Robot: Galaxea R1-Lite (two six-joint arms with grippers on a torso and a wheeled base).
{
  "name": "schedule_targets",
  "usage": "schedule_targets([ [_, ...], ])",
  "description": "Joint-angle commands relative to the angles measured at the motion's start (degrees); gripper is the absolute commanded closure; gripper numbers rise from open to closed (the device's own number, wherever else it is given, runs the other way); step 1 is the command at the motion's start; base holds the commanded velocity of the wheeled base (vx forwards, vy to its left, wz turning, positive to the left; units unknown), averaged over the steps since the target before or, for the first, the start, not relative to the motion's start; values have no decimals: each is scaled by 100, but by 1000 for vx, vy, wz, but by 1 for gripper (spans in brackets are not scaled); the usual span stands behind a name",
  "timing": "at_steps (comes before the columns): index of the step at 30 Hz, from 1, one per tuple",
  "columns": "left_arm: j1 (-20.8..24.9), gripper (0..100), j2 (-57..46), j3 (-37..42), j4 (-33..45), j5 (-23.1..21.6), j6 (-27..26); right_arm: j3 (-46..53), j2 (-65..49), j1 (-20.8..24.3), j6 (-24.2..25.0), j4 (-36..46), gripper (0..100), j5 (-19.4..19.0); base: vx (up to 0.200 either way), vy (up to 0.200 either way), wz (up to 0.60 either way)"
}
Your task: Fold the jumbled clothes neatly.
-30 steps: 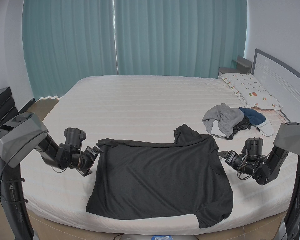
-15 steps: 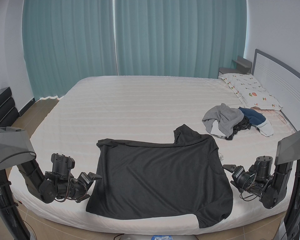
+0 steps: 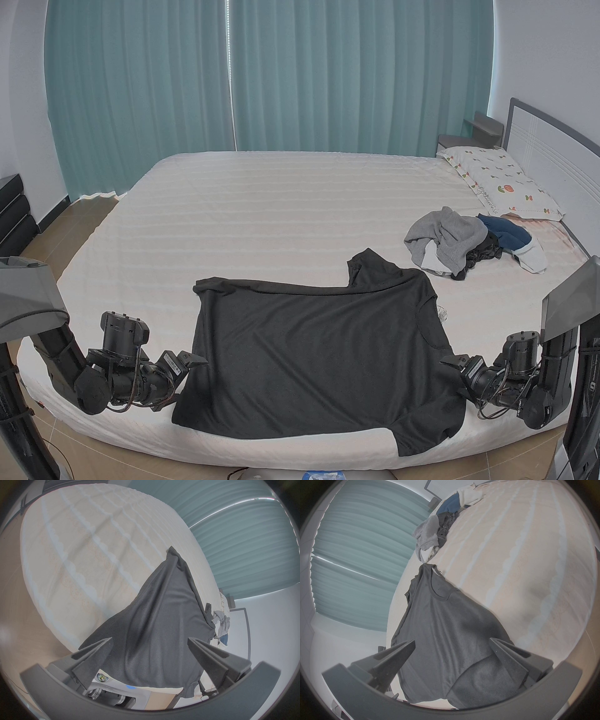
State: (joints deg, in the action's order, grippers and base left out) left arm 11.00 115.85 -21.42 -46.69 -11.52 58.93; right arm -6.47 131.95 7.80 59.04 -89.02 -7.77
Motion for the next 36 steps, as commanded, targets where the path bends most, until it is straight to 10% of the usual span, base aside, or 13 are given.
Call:
schedule_targets([
  [1, 25, 0, 8, 33, 2, 1, 5, 111, 6, 11, 29, -90, 0, -6, -200, 0, 0],
  [36, 140, 0, 114, -99, 28, 106, -391, 58, 15, -112, -33, -90, 0, -6, -46, 0, 0],
])
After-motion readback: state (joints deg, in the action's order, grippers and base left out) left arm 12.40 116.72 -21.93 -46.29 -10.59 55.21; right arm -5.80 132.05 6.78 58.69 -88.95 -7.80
